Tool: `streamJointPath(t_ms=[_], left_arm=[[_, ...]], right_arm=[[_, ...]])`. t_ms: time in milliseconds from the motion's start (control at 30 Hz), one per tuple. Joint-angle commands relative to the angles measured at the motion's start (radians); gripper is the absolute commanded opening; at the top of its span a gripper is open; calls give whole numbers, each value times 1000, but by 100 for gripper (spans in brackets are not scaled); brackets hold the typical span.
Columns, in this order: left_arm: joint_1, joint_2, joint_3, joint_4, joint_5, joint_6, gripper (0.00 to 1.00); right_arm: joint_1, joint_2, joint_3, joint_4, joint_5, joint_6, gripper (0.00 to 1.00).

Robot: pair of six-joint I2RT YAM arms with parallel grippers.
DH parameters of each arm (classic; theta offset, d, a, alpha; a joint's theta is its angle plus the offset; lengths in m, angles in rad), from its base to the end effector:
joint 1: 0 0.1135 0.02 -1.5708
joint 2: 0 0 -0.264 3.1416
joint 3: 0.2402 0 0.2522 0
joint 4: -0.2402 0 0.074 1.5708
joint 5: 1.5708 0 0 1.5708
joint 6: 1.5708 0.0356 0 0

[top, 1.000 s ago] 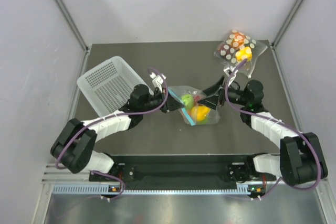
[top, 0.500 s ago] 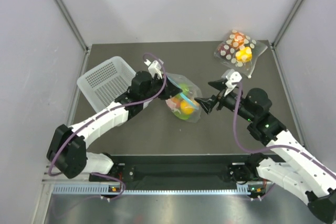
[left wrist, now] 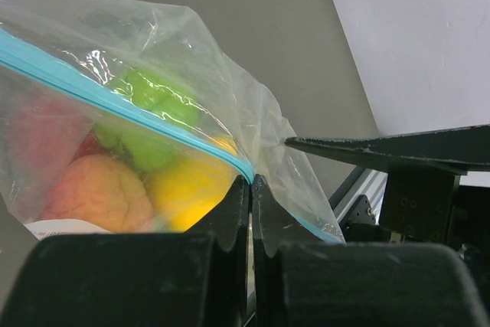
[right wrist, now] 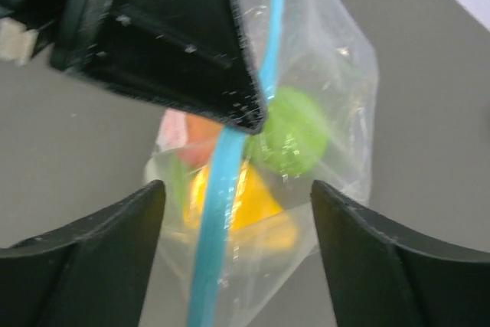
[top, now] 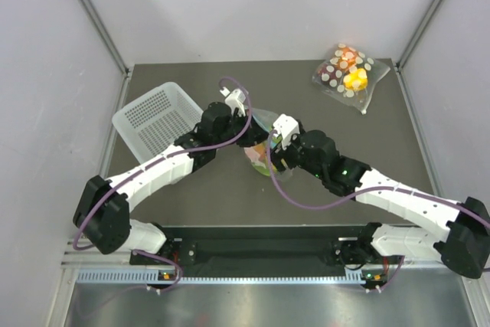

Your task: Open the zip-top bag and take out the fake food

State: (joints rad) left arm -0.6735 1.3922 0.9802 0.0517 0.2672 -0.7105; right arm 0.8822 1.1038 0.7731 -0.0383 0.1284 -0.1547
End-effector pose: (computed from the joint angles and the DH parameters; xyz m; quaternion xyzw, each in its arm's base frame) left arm 0.2466 -0.2088 0.2920 0.0607 0.8163 -0.4442 0.3643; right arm 0.1651 0.1934 0.2870 -0.3764 0.7329 0.1513 0.5461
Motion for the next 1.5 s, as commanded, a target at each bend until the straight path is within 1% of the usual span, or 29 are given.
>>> streamJointPath(t_ms=[0, 33, 67, 100, 200, 233, 267, 300, 333, 367, 433, 500, 567, 633, 700, 833, 967, 1000, 1100, 1200, 1333, 1467], left_arm=[[-11, -22, 37, 5, 19, 22, 0], [-9, -25, 34, 4, 30, 25, 0], [-9, -31, 25, 23, 47, 28, 0], [-9, -36, 14, 48, 85, 28, 0], [-9, -55, -27, 115, 135, 25, 0], [-9, -59, -37, 128, 159, 25, 0], [-9, -70, -49, 137, 168, 28, 1], [-9, -74, -55, 149, 179, 35, 4], [-9, -79, -57, 146, 184, 45, 18], [-9, -96, -60, 139, 175, 72, 27], [-8, -116, -60, 94, 152, 120, 50], [-6, -166, -60, 57, 89, 207, 72], [2, -229, -80, 27, 8, 285, 80], [12, -280, -109, 33, -23, 334, 85], [25, -297, -127, 39, -39, 356, 86], [41, -273, -135, 14, -60, 384, 85], [58, -243, -179, 111, -2, 362, 82], [58, -233, -187, 155, 12, 358, 79], [60, -180, -189, 178, 21, 353, 77], [60, -148, -209, 224, 27, 342, 77], [66, -145, -261, 361, 41, 316, 79], [77, -130, -281, 421, 61, 306, 79]], right_arm=[[17, 14, 57, 63, 105, -35, 74], [17, 19, 52, 78, 117, -37, 63], [17, 24, 49, 83, 120, -39, 59], [18, 36, 48, 87, 123, -37, 51], [15, 53, 38, 97, 128, -36, 39], [15, 54, 35, 97, 122, -31, 27], [15, 56, 29, 101, 119, -28, 20], [14, 53, 26, 103, 114, -22, 15], [14, 50, 22, 107, 106, -14, 3], [14, 47, 19, 109, 109, -6, 0], [5, 31, 18, 94, 115, 12, 0], [-6, 12, 26, 63, 122, 24, 0], [-18, -21, 29, 45, 108, 44, 0], [-43, -45, 29, 13, 74, 70, 0], [-72, -82, 31, 2, 41, 90, 0], [-117, -133, 31, -23, -61, 148, 0], [-158, -168, 14, -23, -157, 194, 0], [-175, -174, 11, -22, -171, 210, 0], [-195, -180, -5, -14, -216, 237, 0], [-206, -193, -21, 5, -263, 265, 0], [-219, -197, -40, 26, -326, 300, 0], [-229, -200, -61, 63, -374, 330, 0]])
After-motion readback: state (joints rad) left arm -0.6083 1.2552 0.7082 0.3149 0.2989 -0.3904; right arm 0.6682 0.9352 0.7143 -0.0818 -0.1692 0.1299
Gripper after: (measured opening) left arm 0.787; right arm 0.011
